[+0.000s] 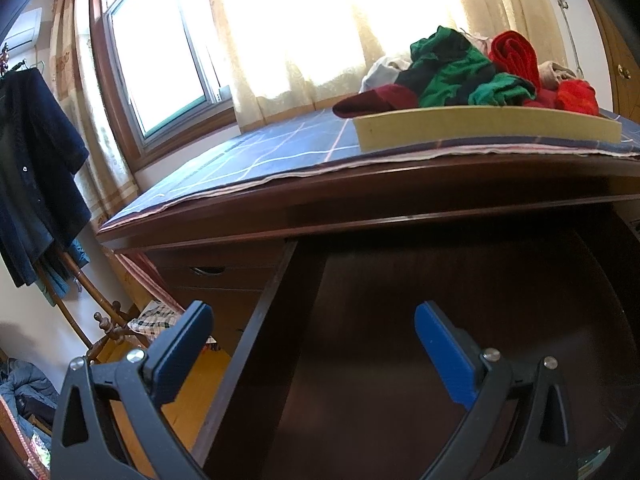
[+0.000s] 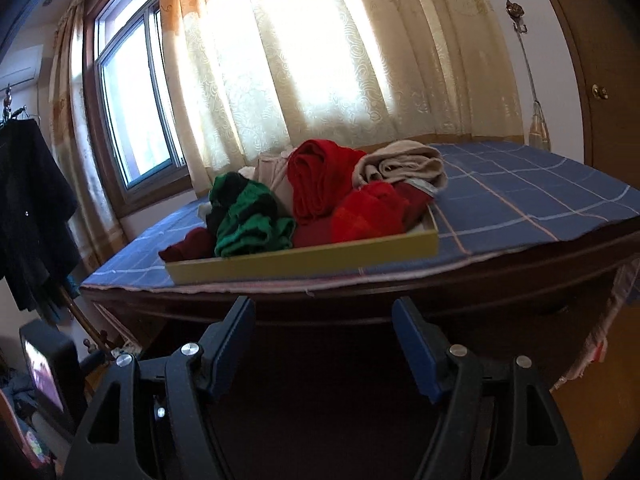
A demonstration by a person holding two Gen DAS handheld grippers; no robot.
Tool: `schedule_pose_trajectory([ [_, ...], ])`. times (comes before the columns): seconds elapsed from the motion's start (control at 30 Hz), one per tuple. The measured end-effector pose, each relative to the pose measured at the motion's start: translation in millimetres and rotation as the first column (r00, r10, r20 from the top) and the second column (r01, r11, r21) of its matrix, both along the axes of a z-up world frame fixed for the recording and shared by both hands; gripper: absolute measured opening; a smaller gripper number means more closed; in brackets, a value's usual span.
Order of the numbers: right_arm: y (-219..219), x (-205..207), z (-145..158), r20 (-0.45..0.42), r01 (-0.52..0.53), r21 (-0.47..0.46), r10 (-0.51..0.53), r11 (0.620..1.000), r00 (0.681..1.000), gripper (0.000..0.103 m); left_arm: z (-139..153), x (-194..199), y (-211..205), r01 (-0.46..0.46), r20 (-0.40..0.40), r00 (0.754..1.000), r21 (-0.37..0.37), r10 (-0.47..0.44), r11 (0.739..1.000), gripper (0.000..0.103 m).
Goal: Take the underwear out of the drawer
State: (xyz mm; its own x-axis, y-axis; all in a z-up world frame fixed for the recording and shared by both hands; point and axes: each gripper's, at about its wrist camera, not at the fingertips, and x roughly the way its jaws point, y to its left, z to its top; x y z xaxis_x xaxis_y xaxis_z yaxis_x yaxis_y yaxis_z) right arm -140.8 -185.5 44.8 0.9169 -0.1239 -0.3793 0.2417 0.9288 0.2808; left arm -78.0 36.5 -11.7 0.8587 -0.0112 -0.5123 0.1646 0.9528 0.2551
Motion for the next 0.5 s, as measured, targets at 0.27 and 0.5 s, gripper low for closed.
schedule_pose_trajectory([
  [0.27,1.4,-34.3,-5.2,-0.061,0.045,0.096,-0.039,0.994,0.997,0.073,0.8,6.2,0.0,-0.036,-0.014,0.999,-0.010,0.036,0.999,0.103],
  [0.5,12.4,-71.0,14.1,-0.036,0.051,0.107,-0.047,0.993,0.998,0.073,17.9,-7.9,4.7,-0.009,-0.021,1.000,-0.078,0.007,0.997,0.103],
])
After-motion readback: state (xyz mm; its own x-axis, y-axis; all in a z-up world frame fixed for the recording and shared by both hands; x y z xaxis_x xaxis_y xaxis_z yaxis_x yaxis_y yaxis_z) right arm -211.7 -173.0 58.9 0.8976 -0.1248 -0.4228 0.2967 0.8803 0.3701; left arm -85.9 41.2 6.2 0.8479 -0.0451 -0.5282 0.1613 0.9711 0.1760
